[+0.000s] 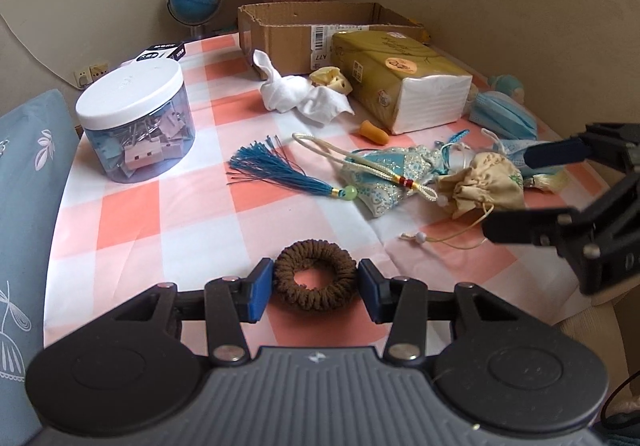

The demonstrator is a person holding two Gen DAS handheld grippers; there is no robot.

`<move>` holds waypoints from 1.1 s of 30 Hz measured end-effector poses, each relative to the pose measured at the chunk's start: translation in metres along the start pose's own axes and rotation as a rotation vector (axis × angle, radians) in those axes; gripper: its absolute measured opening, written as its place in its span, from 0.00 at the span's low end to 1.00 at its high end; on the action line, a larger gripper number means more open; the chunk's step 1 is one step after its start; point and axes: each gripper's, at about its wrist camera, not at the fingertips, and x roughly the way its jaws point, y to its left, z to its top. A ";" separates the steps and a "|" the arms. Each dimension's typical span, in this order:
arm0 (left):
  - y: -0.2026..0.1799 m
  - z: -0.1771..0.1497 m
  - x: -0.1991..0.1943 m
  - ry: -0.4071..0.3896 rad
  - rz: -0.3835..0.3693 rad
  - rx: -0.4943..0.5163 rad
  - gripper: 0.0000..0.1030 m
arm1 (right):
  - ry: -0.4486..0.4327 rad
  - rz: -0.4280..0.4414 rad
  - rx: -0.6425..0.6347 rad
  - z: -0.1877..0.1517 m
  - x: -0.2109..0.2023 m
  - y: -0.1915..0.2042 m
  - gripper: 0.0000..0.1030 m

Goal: Organize soft objects
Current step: 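Grasp the cream drawstring pouch with the right gripper while the left gripper holds the ring, then carry the pouch with the right gripper into the cardboard box and release while left holds ring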

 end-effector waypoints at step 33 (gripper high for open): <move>-0.002 0.018 -0.014 -0.003 -0.067 0.126 0.43 | 0.015 -0.049 -0.074 0.044 -0.032 -0.011 0.75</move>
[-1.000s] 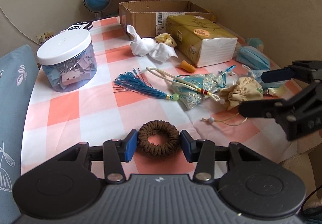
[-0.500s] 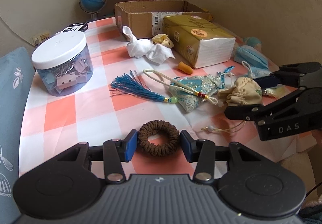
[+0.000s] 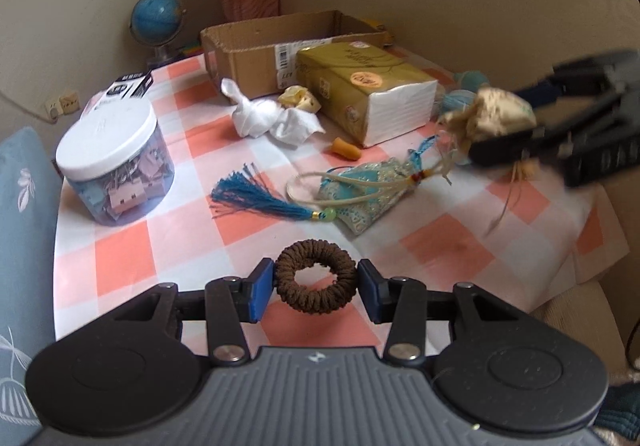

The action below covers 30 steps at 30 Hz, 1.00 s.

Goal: Organize soft objects
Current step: 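Carry the pouch with the right gripper into the cardboard box and release while left holds ring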

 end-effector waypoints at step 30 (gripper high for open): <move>0.009 0.028 -0.008 -0.038 -0.024 -0.002 0.43 | -0.117 -0.017 -0.010 0.170 -0.001 -0.071 0.75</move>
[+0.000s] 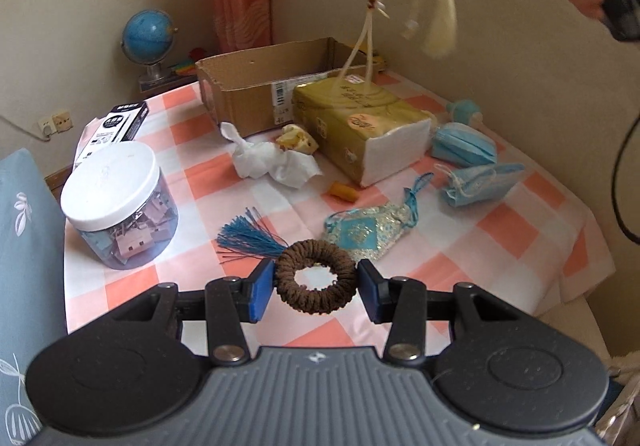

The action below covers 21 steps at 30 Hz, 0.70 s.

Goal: Organize soft objects
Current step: 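Carry the pouch with the right gripper into the cardboard box and release while left holds ring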

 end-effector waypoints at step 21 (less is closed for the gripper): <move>0.022 0.011 0.017 0.021 0.061 -0.095 0.43 | 0.101 -0.010 0.040 0.065 0.155 -0.015 0.75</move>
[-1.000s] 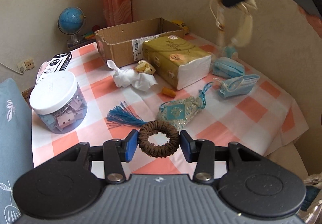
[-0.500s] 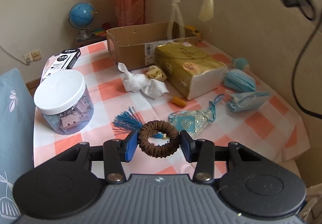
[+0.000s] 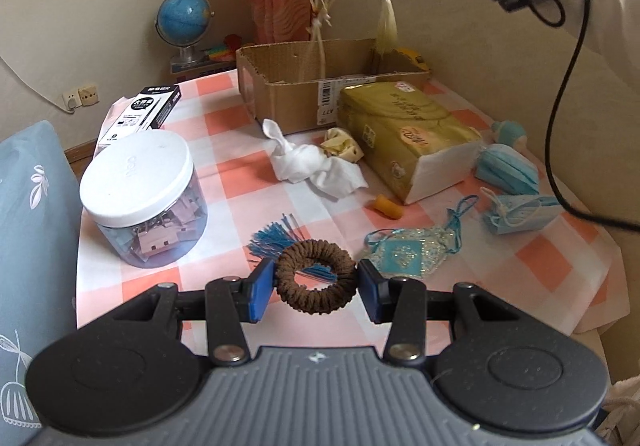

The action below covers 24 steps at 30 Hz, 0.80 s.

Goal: Organize soft objects
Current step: 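Carry the pouch with the right gripper into the cardboard box and release while left holds ring, then carry the braided ring with the left gripper into the box and open it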

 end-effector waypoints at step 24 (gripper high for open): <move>-0.011 0.014 0.000 0.010 0.013 0.046 0.43 | -0.030 0.017 0.069 -0.090 -0.040 0.007 1.00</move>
